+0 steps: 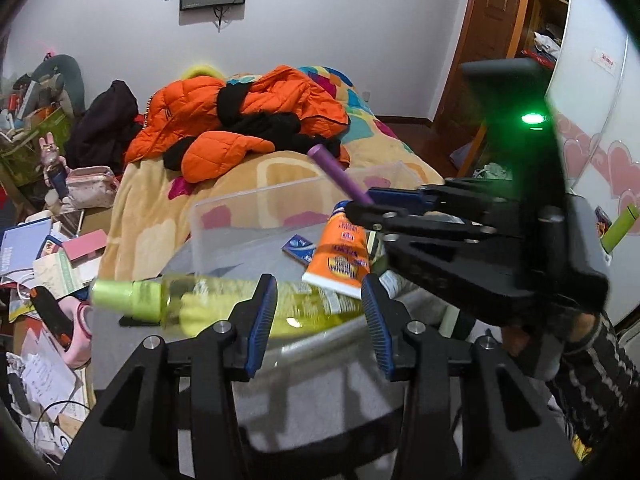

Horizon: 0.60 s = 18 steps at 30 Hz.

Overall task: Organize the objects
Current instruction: 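Carry sunscreen tube and purple marker over the box, release both into it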

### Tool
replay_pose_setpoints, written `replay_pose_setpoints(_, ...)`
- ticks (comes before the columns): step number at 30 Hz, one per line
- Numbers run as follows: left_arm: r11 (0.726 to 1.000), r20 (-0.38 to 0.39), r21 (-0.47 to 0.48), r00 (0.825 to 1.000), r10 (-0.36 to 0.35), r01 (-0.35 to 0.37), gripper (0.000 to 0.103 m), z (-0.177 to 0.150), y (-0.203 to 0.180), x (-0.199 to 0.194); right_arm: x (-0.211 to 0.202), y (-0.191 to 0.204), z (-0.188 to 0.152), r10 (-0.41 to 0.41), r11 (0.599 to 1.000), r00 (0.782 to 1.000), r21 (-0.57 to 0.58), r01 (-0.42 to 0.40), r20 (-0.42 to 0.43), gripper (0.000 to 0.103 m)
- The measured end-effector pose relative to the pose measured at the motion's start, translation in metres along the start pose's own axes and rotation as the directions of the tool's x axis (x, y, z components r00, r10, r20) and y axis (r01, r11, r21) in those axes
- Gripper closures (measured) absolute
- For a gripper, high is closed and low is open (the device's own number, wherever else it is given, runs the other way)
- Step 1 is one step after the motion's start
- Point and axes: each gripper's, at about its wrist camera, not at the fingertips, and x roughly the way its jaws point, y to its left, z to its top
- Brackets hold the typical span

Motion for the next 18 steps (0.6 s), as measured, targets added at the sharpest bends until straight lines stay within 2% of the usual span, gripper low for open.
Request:
replay_pose_setpoints(7, 0.999, -0.008, 0.028, 1.000, 0.023, -0.023, 0.056, -0.022, -0.004, -0.008, 0.013, 0.014, -0.008, 0.023, 1.000, 0.998, -0.017, -0.023, -0.051, 0.077)
replay_pose_setpoints(9, 1.000, -0.021, 0.021, 1.000, 0.016, -0.016, 0.056, -0.027, -0.003, -0.006, 0.017, 0.015, -0.011, 0.055, 0.998, 0.995, -0.009, -0.056, -0.085, 0.074)
replay_pose_setpoints(11, 1.000, -0.032, 0.013, 0.999, 0.009, -0.009, 0.056, -0.031, -0.002, -0.005, 0.022, 0.013, -0.013, 0.078, 0.997, 0.990, 0.008, -0.077, -0.117, 0.060)
replay_pose_setpoints(13, 1.000, -0.040, 0.005, 0.999, 0.005, -0.005, 0.056, -0.034, -0.002, -0.004, 0.022, 0.010, -0.016, 0.080, 0.997, 0.990, 0.019, -0.078, -0.119, 0.055)
replay_pose_setpoints(18, 1.000, -0.060, -0.009, 0.998, -0.016, 0.015, 0.056, -0.040, -0.004, -0.001, 0.001, 0.002, -0.025, 0.084, 0.996, 0.992, 0.039, -0.081, -0.090, 0.054)
